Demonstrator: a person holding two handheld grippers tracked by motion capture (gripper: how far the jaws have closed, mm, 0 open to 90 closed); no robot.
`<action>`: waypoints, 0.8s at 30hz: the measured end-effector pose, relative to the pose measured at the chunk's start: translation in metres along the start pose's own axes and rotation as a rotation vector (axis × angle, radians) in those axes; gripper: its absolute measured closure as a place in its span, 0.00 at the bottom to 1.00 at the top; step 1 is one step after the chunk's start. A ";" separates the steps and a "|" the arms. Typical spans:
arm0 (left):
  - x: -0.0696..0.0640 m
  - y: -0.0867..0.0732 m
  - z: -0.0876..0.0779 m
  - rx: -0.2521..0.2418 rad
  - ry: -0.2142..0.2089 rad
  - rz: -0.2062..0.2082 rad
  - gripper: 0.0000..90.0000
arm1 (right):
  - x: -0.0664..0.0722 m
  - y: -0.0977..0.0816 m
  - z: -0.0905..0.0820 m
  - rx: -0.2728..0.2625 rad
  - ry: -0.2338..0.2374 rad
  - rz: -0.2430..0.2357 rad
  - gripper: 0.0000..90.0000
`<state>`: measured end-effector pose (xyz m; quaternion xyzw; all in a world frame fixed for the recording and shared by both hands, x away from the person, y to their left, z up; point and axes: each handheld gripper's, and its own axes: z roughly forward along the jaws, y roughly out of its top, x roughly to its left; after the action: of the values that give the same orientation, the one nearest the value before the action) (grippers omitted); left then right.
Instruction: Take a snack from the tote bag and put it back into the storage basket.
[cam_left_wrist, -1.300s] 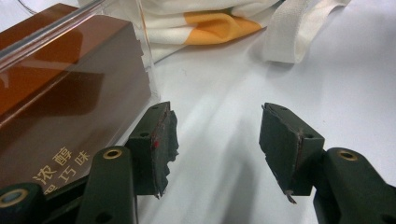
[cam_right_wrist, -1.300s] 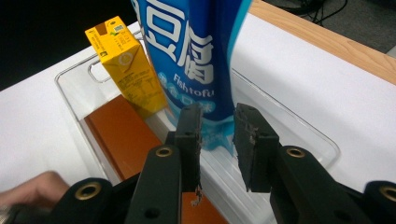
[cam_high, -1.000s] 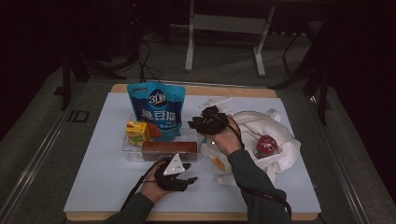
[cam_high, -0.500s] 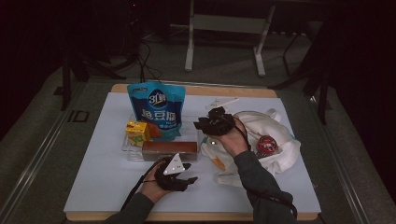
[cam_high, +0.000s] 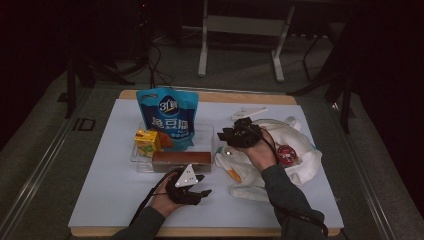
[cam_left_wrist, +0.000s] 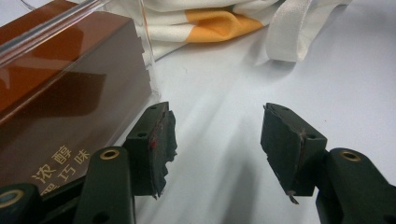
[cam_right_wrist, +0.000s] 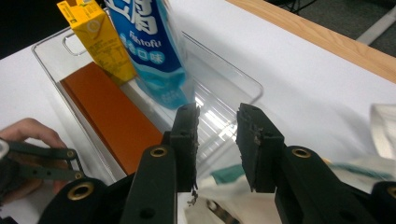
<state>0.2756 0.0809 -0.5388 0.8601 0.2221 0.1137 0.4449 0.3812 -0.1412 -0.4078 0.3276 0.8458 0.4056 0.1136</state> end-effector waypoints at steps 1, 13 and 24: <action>0.000 0.000 0.000 0.000 0.000 0.000 0.47 | -0.002 -0.002 -0.003 -0.003 -0.003 0.002 0.76; 0.000 0.000 0.000 0.001 0.003 0.002 0.47 | -0.023 -0.019 -0.033 -0.007 -0.062 0.026 0.75; 0.000 0.000 0.000 0.000 0.003 0.002 0.47 | -0.040 -0.040 -0.059 0.001 -0.116 0.051 0.74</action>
<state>0.2753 0.0808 -0.5388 0.8602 0.2222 0.1154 0.4443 0.3659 -0.2216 -0.4033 0.3721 0.8293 0.3884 0.1516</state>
